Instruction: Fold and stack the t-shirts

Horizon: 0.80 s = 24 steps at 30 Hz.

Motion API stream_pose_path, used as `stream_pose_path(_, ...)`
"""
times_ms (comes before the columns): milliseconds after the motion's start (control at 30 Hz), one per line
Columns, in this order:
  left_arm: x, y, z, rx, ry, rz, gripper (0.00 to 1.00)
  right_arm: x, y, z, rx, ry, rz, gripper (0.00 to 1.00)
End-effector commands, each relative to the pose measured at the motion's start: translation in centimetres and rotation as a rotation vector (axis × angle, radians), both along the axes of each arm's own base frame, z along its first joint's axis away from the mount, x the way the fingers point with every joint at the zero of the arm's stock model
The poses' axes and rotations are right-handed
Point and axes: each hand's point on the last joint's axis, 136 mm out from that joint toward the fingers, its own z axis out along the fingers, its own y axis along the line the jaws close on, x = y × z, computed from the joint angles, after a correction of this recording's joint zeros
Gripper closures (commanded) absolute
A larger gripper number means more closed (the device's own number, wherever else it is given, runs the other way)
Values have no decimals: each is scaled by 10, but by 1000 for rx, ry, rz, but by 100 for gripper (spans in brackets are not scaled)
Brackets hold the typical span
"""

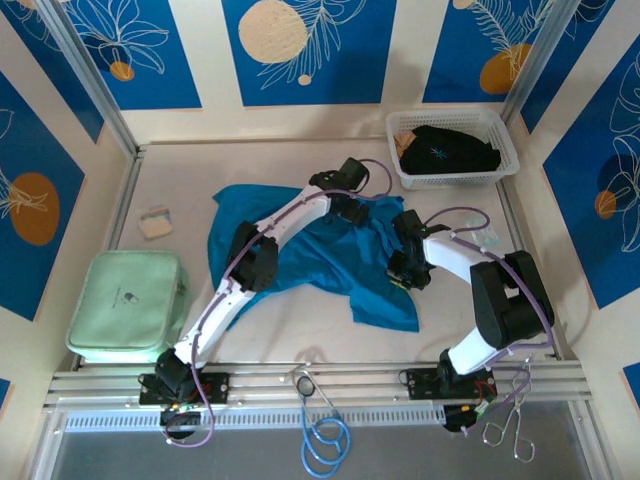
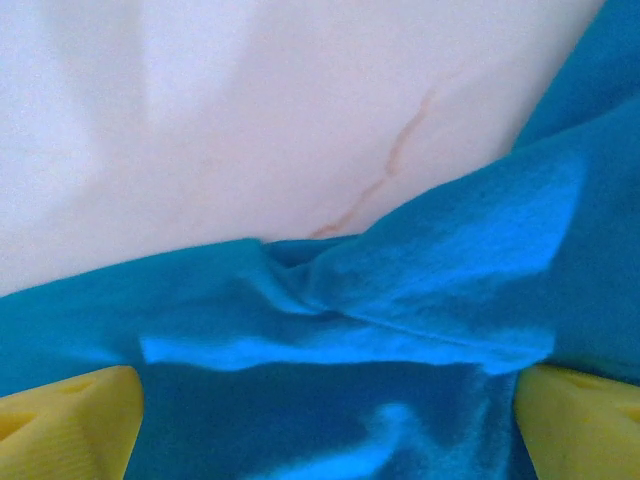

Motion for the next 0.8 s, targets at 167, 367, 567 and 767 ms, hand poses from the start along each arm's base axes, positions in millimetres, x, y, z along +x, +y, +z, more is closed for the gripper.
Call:
stream_pose_path(167,1,127,-52,255,148,360,14,-20,-4,-4,51,29,-142,100)
stream_pose_path(367,-8,157,-48,259,140,419,18,-59,-8,12,55,20,-204,100)
stream_pose_path(567,-8,141,-35,144,138,411,16,-90,-9,22,80,7,-228,100)
stream_pose_path(767,-10,105,7,33,73,326,8,-105,-8,31,92,9,-208,96)
